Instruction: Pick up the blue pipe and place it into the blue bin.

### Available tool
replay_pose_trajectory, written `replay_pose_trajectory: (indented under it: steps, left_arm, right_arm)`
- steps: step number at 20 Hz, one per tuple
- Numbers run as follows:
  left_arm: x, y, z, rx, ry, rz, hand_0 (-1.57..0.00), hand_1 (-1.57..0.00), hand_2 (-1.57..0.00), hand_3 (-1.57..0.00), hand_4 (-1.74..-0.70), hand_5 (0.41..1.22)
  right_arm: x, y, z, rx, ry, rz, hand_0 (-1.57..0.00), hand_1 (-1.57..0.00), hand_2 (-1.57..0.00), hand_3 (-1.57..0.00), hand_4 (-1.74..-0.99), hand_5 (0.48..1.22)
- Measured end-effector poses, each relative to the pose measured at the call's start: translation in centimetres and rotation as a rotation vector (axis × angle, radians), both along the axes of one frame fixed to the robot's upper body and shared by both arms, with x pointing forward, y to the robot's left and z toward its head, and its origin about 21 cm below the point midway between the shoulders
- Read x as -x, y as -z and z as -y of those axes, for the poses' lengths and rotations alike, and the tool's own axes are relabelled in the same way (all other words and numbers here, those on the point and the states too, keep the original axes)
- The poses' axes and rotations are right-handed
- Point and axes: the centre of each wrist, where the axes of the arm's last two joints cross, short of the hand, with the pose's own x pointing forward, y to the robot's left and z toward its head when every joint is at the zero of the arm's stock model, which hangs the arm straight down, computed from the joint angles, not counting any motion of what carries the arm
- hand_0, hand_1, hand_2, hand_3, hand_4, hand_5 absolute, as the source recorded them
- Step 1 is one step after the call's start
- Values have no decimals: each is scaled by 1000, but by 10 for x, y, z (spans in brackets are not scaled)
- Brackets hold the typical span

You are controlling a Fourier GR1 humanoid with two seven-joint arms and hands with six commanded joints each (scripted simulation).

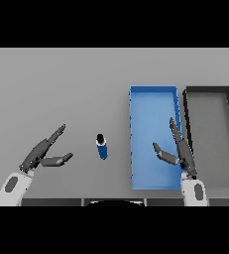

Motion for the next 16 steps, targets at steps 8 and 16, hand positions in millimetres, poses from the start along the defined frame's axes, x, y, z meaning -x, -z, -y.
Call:
replay_pose_trajectory:
  steps: [8,16]
  left_arm:
    - [6,9,55,-2,183,-73,1,1,1,1,-1109,447]
    - [-10,30,97,31,229,-115,1,1,1,1,-1118,450]
  right_arm:
    - [-2,0,0,-7,-1,8,1,1,1,1,-1263,617]
    - [7,0,6,-19,22,5,1,1,1,1,-1273,607]
